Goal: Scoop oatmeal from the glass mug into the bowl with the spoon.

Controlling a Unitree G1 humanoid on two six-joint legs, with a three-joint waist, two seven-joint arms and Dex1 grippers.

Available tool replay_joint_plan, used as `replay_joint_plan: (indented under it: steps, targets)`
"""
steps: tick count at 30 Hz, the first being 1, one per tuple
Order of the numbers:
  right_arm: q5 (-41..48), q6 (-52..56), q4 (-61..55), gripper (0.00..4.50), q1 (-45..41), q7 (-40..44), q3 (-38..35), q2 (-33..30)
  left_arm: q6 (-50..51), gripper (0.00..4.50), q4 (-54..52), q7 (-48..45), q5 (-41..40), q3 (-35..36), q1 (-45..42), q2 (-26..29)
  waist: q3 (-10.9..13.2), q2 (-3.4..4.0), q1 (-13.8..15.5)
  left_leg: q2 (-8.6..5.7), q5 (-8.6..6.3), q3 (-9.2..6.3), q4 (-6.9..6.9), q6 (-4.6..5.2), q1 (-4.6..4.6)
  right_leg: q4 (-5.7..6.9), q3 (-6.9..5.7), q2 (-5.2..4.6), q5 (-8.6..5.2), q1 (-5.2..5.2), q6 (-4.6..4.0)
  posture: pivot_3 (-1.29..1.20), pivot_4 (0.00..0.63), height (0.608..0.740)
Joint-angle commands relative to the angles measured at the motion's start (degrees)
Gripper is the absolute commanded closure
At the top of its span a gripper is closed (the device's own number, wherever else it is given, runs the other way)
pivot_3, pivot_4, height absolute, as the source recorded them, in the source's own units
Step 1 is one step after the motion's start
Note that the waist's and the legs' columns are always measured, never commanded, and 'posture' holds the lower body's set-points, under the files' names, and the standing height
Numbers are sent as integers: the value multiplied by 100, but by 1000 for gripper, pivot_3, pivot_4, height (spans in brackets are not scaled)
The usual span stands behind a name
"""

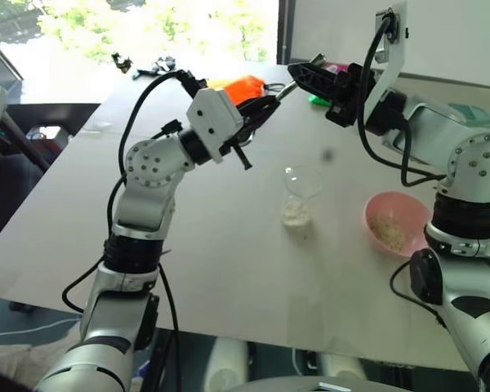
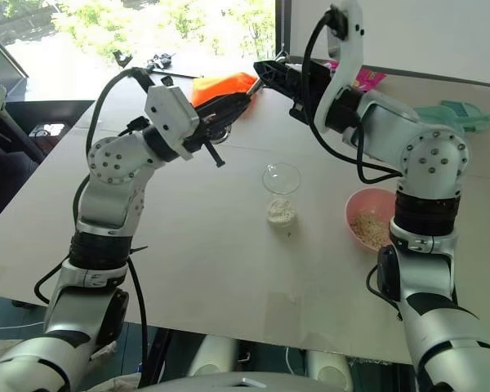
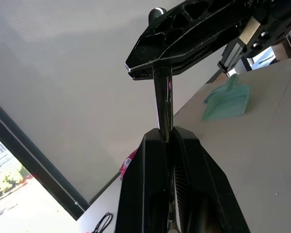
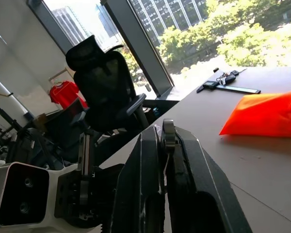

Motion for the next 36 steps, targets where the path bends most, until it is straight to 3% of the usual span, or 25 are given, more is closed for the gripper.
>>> replay_joint_plan:
  steps: [1, 8, 11, 19, 27, 36]
  targets:
    - [177, 45, -235, 4388, -61, -46, -167, -61, 162, 4500, -164, -211, -315, -10, -57, -41, 0, 0, 0, 0, 0, 0, 0, 0, 0, 0, 0, 0, 0, 0, 0, 0, 150, 739]
    - [361, -41, 157, 4500, 76, -567, -1025, -640, 2473, 1947, -713, 47, -1945, 898, 354, 199, 0, 0, -17, 4, 0, -34, 2, 0, -1, 1, 0, -2, 0, 0, 0, 0, 150, 739]
    - [439, -29, 194, 4500, 234, -724, -1333, -962, 3152, 1947, -854, 185, -2359, 1173, 700, 331, 0, 1, -32, 8, 0, -41, 0, 0, -1, 1, 0, -3, 0, 0, 1, 0, 150, 739]
    - [699, -63, -38, 4500, 689, -1172, -1880, -1453, 2957, 1947, -410, -261, -1890, 352, 1272, 186, -1, 2, -81, 2, 0, -34, 0, 0, 3, 2, 8, -2, 0, 1, 1, 0, 150, 739]
    - [1278, -167, -525, 4500, 1012, -1701, -2001, -1665, 1673, 1947, 1910, -1026, -836, -467, 229, -178, -1, 3, -88, -4, -1, -26, 2, 2, 3, 3, 11, 4, 0, 1, 1, 0, 150, 739]
    - [1832, -505, -922, 4500, 1445, -2145, -1963, -1916, 756, 1947, 3729, -1897, -566, -536, -727, -767, -1, 3, -104, -4, -1, -27, 0, 3, -1, -4, 15, 4, -1, 1, 1, 0, 150, 739]
